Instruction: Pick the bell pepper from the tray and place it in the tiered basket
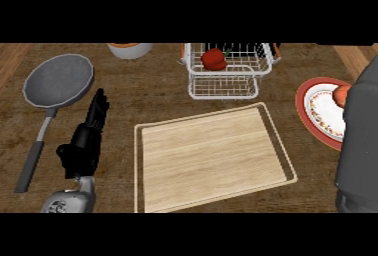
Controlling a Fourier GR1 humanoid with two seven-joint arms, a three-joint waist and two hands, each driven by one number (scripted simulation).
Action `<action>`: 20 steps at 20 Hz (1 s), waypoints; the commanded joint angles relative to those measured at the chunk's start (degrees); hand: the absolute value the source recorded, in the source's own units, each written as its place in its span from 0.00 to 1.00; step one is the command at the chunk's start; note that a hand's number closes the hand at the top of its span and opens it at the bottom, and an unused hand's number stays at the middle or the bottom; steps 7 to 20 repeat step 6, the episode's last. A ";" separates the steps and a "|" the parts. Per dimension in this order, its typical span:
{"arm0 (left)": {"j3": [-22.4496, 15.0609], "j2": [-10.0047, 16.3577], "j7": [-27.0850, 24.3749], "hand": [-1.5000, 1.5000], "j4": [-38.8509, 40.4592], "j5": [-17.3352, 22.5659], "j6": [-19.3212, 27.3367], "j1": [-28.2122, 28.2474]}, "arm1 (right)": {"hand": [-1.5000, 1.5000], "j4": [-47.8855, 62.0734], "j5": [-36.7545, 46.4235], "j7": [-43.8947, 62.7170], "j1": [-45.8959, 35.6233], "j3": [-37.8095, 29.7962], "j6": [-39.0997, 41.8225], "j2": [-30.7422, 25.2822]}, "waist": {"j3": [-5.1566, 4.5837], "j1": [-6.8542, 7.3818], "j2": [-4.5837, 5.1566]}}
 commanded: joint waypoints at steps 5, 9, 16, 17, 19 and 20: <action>1.50 0.91 -0.86 0.50 1.50 0.98 -0.90 -0.17 | 0.00 -31.09 -15.43 0.28 23.38 -7.65 11.98 -0.96 | 0.03 -1.21 0.04; 0.82 1.19 0.52 0.50 -1.21 0.60 -0.96 1.25 | 0.00 -34.71 -18.21 -1.94 27.77 -8.58 12.66 -0.36 | 0.09 -1.03 -0.13; 0.82 1.19 0.52 0.50 -1.21 0.60 -0.96 1.25 | 0.00 -34.71 -18.21 -1.94 27.77 -8.58 12.66 -0.36 | 0.09 -1.03 -0.13; 0.82 1.19 0.52 0.50 -1.21 0.60 -0.96 1.25 | 0.00 -34.71 -18.21 -1.94 27.77 -8.58 12.66 -0.36 | 0.09 -1.03 -0.13; 0.82 1.19 0.52 0.50 -1.21 0.60 -0.96 1.25 | 0.00 -34.71 -18.21 -1.94 27.77 -8.58 12.66 -0.36 | 0.09 -1.03 -0.13; 0.82 1.19 0.52 0.50 -1.21 0.60 -0.96 1.25 | 0.00 -34.71 -18.21 -1.94 27.77 -8.58 12.66 -0.36 | 0.09 -1.03 -0.13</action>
